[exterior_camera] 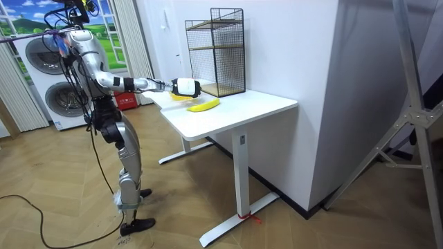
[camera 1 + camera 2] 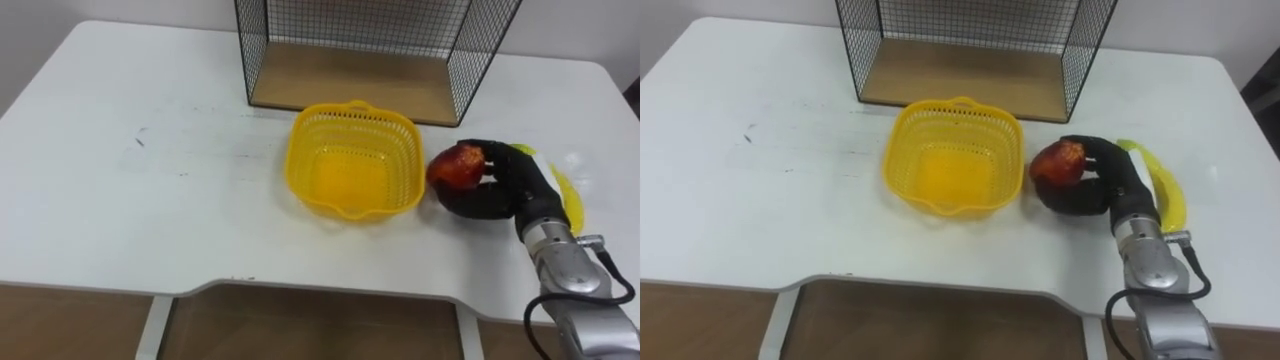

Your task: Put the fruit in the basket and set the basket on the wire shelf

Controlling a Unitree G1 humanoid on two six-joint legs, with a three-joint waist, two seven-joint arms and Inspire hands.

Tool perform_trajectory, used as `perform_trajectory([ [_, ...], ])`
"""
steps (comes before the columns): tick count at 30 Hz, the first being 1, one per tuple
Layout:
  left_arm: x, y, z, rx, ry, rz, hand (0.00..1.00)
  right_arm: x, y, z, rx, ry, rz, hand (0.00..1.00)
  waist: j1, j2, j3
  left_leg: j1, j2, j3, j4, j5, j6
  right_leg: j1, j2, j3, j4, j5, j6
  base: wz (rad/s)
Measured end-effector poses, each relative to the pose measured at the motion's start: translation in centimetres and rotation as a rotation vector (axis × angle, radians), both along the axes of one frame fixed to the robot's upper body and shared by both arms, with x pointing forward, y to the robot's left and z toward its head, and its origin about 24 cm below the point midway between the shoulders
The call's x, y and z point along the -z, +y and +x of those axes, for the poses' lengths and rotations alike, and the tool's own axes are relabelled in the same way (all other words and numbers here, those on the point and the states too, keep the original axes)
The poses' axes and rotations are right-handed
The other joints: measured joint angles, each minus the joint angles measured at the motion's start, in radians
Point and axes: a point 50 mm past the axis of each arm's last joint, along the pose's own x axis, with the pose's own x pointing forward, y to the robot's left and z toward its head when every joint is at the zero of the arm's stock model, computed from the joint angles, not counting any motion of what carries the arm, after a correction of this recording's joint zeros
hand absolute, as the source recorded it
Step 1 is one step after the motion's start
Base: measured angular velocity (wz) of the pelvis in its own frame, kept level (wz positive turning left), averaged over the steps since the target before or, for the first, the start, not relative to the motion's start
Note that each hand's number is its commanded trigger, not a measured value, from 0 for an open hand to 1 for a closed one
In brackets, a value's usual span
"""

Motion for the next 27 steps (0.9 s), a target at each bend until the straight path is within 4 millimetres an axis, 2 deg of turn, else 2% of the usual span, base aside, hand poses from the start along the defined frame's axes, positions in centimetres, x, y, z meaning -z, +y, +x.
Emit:
perform_trajectory([
  [5,-0.1,0.0,0.0,0.003,-0.01,-0.001,0.0,-1.5,0.5,0.2,-0.009,-0.071,0.0,1.0,-0.001,0.001,-0.0006,0.003,-0.001,0.0,-0.004,0.0,0.0,0.003,0.0,0.0,-0.004,0.0,0.0,0.0],
  [10,0.0,0.0,-0.7,0.0,-0.001,0.001,0.0,-3.9,1.2,0.5,-0.015,-0.182,-0.007,1.0,0.0,0.003,-0.0007,0.016,-0.001,0.0,-0.008,0.0,0.0,0.015,0.0,-0.002,-0.006,0.0,0.0,0.0],
  [18,0.0,0.0,-1.8,-0.006,0.026,-0.005,0.0,-6.1,2.0,0.5,-0.053,-0.275,-0.021,1.0,0.007,0.006,0.0007,0.017,0.0,0.0,-0.015,0.001,-0.001,0.017,0.001,-0.004,-0.005,0.0,0.0,0.0],
  [27,0.0,-0.2,-0.8,0.008,0.008,-0.029,0.0,-7.1,2.8,0.5,-0.12,-0.304,-0.061,1.0,0.01,-0.003,0.0042,0.008,0.0,0.0,-0.016,0.0,-0.001,0.012,0.0,-0.005,-0.006,0.0,0.0,0.0],
])
